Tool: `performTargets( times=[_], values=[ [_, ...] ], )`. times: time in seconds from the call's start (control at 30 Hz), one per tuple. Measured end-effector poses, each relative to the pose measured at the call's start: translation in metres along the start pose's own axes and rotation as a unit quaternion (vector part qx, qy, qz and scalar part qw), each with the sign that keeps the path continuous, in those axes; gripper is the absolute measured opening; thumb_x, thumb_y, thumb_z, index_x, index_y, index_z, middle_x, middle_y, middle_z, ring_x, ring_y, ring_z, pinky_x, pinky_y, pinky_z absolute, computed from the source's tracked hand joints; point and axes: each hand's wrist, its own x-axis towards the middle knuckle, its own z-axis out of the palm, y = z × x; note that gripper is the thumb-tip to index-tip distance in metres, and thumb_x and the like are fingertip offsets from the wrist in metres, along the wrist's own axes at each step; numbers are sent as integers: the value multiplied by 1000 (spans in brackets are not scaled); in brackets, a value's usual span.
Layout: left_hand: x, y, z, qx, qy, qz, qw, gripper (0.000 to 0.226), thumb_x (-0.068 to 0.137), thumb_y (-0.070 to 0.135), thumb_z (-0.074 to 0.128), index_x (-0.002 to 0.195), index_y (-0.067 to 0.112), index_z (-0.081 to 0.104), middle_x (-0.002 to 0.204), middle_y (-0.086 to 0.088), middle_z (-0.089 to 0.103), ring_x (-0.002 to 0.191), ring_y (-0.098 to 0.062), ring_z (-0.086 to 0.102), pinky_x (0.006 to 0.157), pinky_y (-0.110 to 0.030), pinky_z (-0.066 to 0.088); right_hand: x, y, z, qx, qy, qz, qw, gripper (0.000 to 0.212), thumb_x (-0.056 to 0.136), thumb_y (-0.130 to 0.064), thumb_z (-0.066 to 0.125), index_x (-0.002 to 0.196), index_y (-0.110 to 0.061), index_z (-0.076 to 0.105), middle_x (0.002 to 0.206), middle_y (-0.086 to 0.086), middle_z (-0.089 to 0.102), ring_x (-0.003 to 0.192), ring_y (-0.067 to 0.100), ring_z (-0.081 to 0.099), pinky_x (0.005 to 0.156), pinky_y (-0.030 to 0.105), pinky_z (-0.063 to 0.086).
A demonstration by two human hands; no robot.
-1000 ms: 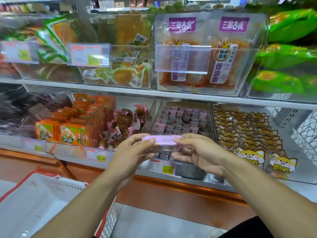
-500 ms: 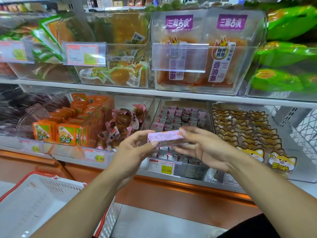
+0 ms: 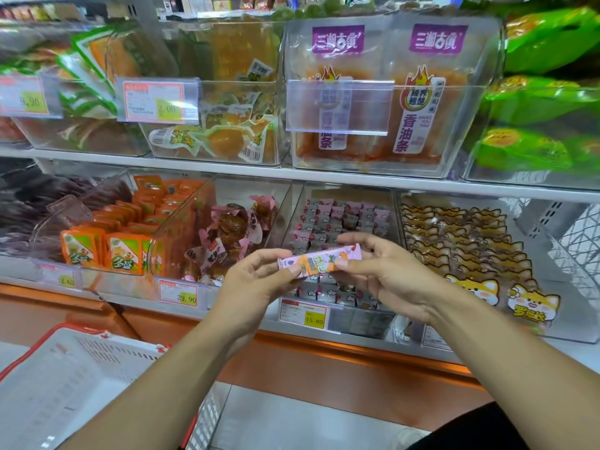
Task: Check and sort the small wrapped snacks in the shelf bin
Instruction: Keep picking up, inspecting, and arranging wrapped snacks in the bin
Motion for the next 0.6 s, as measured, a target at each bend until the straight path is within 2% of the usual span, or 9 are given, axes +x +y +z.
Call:
performTargets(
  times=[0.13,0.2,0.27,0.3,0.37,0.43,0.5,0.53,0.6],
  values=[
    [3,-4,7,17,13,8,1000,33,80,0,76,111,5,66,104,-17,77,89,-28,75,74,-25,61,3,0,0,15,45,1,999,42,82,6,71,121,2,54,110,24,73,97,30,74,80,33,63],
    [5,-6,12,20,24,13,999,36,84,-3,74,116,9,63,105,-12,77,89,-27,76,74,-27,61,8,-3,-1,39,77,-33,996,37,84,6,70,118,5,56,105,20,75,96,28,75,79,30,62],
    [9,-8,14,73,28,37,996,41,87,1,75,121,16,61,110,-2,77,93,-22,76,80,-31,62,17,-9,-4,70,148,-91,982,30,83,8,69,112,3,61,106,17,75,96,26,75,83,32,62],
    [11,-10,16,126,28,54,990,40,88,6,76,122,20,61,113,3,75,95,-18,75,82,-32,62,22,-12,-6,49,200,-132,970,28,83,7,71,109,0,65,108,15,75,97,25,74,86,33,61],
    [13,-15,21,234,15,98,967,36,88,15,76,120,26,63,116,11,71,99,-4,71,90,-26,59,36,-18,-14,-111,303,-225,920,22,83,0,77,101,-10,70,101,5,76,89,12,72,84,27,58],
    [14,-20,28,329,-5,143,934,34,89,20,75,120,29,63,119,19,66,108,5,63,97,-14,50,49,-22,-21,-298,342,-278,847,15,84,-12,80,90,-21,68,87,-9,71,72,-2,64,71,20,54],
    [16,-25,32,422,-27,172,890,37,91,27,73,125,34,60,124,26,59,114,10,52,98,-6,36,64,-22,-27,-414,345,-273,797,15,87,-19,77,99,-17,68,93,-6,70,74,5,61,62,11,45],
    [17,-27,34,459,-35,182,869,39,92,30,71,128,35,58,126,26,56,116,10,47,97,-7,32,73,-22,-29,-444,344,-262,784,20,88,-19,76,106,-14,68,101,-1,71,79,9,62,62,12,44],
    [19,-30,34,506,-47,185,841,43,93,34,70,133,37,54,132,22,53,121,5,44,100,-13,30,88,-22,-31,-496,337,-248,761,26,90,-17,73,115,-12,67,116,5,71,93,16,65,74,24,51]
  ],
)
